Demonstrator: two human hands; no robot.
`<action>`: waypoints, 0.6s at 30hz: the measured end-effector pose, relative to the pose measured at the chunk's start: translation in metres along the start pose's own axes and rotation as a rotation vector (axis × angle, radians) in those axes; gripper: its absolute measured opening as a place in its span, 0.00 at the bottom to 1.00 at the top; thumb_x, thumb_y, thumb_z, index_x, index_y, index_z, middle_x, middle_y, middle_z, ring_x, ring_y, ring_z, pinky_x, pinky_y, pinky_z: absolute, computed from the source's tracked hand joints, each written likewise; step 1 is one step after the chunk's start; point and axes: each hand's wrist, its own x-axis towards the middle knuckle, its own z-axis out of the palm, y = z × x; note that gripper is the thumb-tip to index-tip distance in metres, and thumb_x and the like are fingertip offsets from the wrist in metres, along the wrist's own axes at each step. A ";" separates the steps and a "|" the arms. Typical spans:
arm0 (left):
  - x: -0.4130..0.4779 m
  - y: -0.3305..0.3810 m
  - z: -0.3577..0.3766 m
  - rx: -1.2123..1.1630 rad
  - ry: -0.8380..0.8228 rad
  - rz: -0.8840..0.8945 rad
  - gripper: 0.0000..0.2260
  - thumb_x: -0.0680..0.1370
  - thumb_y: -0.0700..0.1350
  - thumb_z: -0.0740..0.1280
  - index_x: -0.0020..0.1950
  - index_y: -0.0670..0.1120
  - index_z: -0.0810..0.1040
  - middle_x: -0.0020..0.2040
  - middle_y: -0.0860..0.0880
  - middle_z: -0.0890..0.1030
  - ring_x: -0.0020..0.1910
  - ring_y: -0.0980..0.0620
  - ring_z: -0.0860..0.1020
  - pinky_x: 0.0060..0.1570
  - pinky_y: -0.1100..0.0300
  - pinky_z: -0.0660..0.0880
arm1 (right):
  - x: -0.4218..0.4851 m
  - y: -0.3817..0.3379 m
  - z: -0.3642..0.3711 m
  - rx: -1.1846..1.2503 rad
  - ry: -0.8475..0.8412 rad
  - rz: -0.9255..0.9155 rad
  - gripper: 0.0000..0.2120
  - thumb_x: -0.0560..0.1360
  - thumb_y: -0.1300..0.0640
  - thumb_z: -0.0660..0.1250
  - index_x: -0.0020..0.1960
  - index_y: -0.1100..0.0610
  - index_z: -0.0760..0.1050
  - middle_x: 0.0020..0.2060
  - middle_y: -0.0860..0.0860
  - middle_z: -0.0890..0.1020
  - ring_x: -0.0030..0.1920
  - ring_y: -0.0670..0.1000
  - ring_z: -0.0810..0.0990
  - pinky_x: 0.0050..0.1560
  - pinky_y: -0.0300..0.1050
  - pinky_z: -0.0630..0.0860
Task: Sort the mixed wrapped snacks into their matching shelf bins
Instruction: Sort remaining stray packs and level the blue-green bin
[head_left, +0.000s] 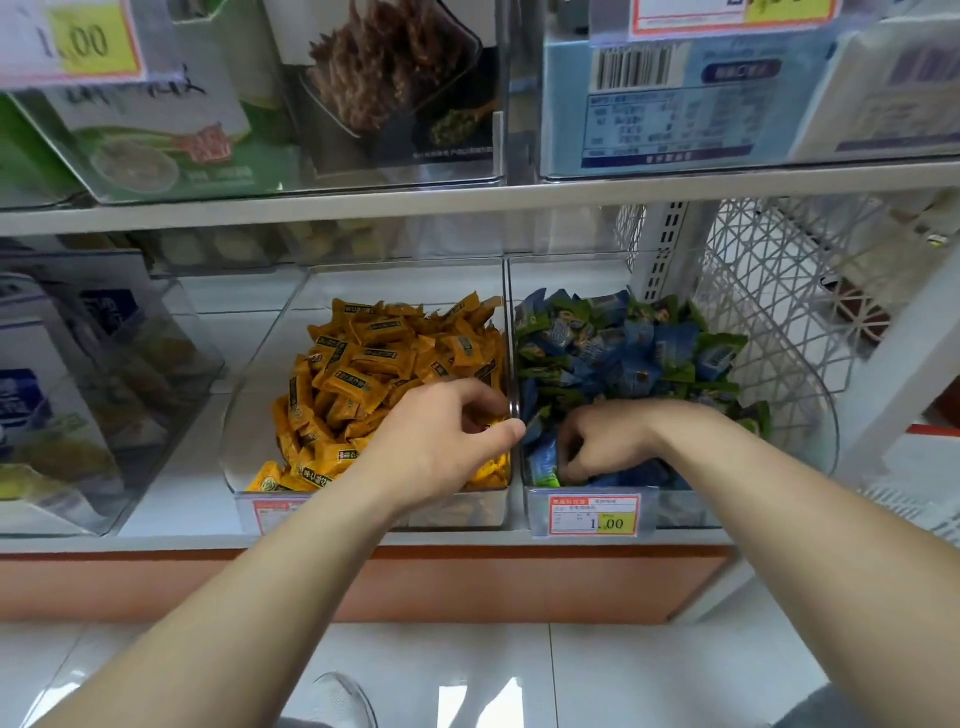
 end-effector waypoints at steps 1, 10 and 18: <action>0.000 0.000 0.000 -0.004 -0.002 0.004 0.15 0.75 0.62 0.67 0.57 0.56 0.80 0.46 0.62 0.80 0.45 0.63 0.78 0.41 0.65 0.74 | -0.002 0.000 -0.001 0.024 -0.006 -0.012 0.07 0.72 0.51 0.69 0.48 0.52 0.82 0.44 0.50 0.84 0.45 0.51 0.81 0.47 0.49 0.78; 0.001 0.002 -0.002 -0.033 -0.029 0.010 0.15 0.76 0.61 0.68 0.57 0.54 0.81 0.48 0.60 0.80 0.47 0.61 0.78 0.43 0.65 0.76 | -0.014 0.007 -0.004 0.007 -0.031 -0.009 0.09 0.75 0.50 0.71 0.54 0.48 0.83 0.48 0.42 0.83 0.50 0.44 0.80 0.54 0.41 0.77; 0.006 0.012 -0.006 -0.017 0.204 0.089 0.16 0.76 0.58 0.69 0.62 0.55 0.78 0.53 0.60 0.80 0.52 0.60 0.77 0.49 0.63 0.75 | -0.046 0.018 -0.033 0.422 0.436 -0.234 0.07 0.72 0.52 0.75 0.49 0.44 0.82 0.44 0.41 0.85 0.46 0.39 0.81 0.48 0.36 0.75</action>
